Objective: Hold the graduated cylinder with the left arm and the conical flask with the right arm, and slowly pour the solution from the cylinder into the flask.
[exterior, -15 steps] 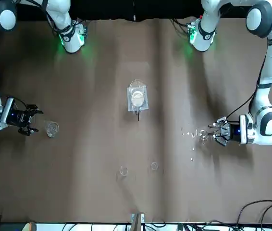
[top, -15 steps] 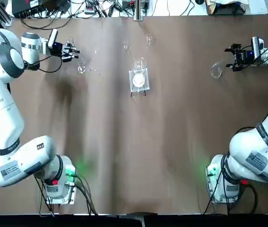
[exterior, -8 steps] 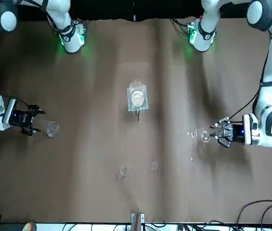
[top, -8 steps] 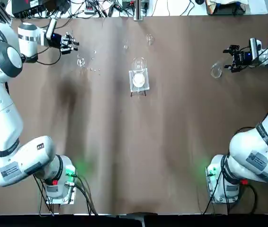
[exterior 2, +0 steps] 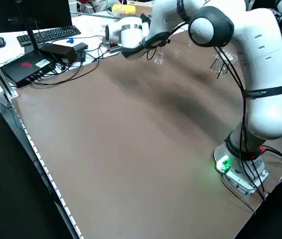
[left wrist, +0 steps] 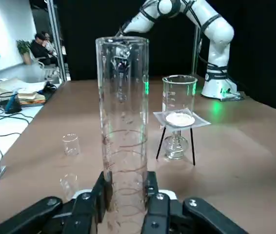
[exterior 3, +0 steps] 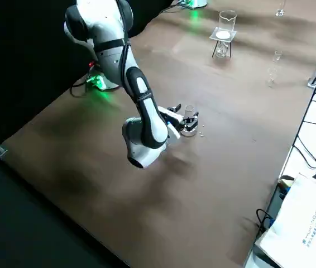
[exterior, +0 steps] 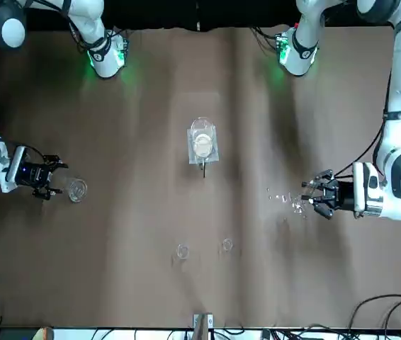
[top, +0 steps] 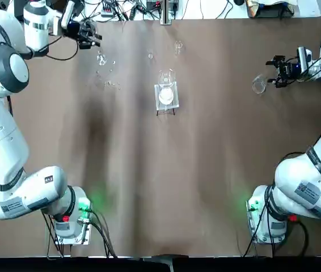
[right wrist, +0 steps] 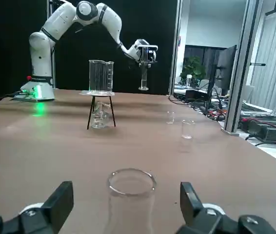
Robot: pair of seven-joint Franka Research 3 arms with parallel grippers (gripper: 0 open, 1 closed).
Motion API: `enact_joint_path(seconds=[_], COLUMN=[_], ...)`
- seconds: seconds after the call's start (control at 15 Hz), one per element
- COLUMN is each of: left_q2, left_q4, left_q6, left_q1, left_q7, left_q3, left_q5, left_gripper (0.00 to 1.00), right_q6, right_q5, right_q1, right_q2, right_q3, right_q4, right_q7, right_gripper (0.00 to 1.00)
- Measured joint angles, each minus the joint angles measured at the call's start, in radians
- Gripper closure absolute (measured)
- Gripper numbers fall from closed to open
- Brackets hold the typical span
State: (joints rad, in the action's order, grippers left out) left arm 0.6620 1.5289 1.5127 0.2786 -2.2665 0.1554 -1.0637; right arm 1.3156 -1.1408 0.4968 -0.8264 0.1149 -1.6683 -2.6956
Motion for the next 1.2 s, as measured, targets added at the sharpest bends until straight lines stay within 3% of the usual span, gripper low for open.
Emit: enact_joint_path(seconds=[0.2,0.6,1.2], left_q2=[-0.070,-0.148,-0.217], left_q4=[0.001,0.002,0.011], left_q6=[0.052,0.136,0.249], left_q1=[-0.090,-0.233,-0.442], left_q7=[0.075,0.232,0.405], left_q3=[0.001,0.001,0.001], left_q5=[0.033,0.144,0.315], left_gripper=[0.66,0.66,0.66], right_q6=[-0.004,-0.004,-0.004], right_q5=[0.000,0.000,0.000], right_q1=[0.000,-0.001,-0.002], right_q2=[-0.007,-0.016,-0.017], right_q3=[0.000,0.000,0.000], right_q4=[-0.001,-0.001,-0.001], right_q7=[0.000,0.008,0.060], right_gripper=[0.11,0.17,0.23])
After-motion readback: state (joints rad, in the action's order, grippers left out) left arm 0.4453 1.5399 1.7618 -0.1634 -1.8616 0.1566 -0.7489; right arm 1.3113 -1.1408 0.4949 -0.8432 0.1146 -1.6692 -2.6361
